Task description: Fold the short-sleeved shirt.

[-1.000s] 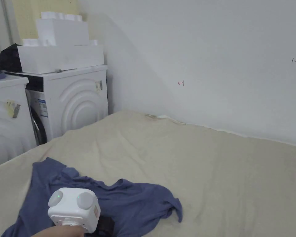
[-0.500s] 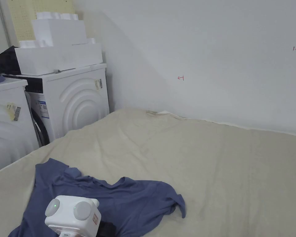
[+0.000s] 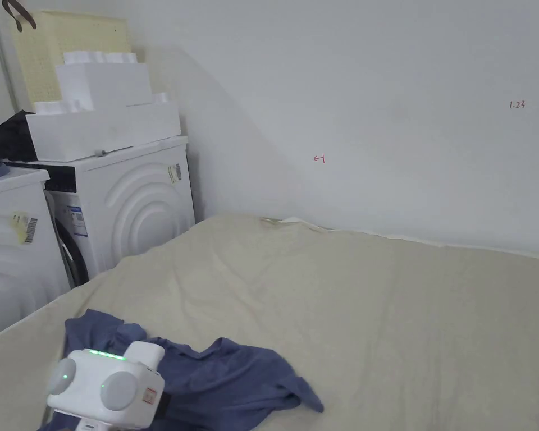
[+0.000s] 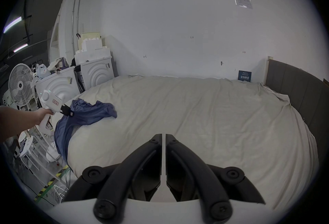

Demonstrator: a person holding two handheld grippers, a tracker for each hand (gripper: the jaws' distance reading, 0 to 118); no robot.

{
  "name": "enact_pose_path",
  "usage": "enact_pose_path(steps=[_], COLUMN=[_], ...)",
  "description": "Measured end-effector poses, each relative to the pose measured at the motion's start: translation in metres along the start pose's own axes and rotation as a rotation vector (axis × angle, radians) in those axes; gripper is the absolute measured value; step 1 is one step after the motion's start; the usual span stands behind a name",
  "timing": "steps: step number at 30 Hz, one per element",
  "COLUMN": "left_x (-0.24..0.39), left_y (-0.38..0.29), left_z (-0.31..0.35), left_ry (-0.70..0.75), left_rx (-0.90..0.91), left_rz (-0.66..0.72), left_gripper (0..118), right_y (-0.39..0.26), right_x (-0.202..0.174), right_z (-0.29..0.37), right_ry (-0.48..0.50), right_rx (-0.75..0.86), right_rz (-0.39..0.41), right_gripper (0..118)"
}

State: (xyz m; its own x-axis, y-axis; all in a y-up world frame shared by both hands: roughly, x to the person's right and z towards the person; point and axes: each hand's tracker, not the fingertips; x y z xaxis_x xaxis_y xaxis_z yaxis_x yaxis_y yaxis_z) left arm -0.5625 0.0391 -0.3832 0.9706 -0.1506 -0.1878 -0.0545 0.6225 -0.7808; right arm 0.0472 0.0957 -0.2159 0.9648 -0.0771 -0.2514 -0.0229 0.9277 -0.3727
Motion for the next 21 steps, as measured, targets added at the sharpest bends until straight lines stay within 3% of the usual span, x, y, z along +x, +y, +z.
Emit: enact_pose_path(steps=[3, 10, 15, 21], left_x=[-0.014, -0.018, 0.059, 0.204], left_y=[0.011, 0.051, 0.082, 0.099], left_z=[0.056, 0.226, 0.331, 0.393], left_ry=[-0.049, -0.153, -0.254, -0.562], left_rx=[0.05, 0.372, 0.52, 0.599], left_rz=[-0.012, -0.018, -0.187, -0.282], left_gripper=[2, 2, 2, 2], right_y=[0.007, 0.021, 0.025, 0.018], right_x=[0.008, 0.041, 0.073, 0.096], right_z=[0.005, 0.022, 0.053, 0.096], right_ry=[0.004, -0.023, -0.096, -0.151], right_rx=[0.041, 0.136, 0.196, 0.236], right_rz=[-0.021, -0.069, -0.111, -0.157], right_gripper=[5, 5, 5, 5])
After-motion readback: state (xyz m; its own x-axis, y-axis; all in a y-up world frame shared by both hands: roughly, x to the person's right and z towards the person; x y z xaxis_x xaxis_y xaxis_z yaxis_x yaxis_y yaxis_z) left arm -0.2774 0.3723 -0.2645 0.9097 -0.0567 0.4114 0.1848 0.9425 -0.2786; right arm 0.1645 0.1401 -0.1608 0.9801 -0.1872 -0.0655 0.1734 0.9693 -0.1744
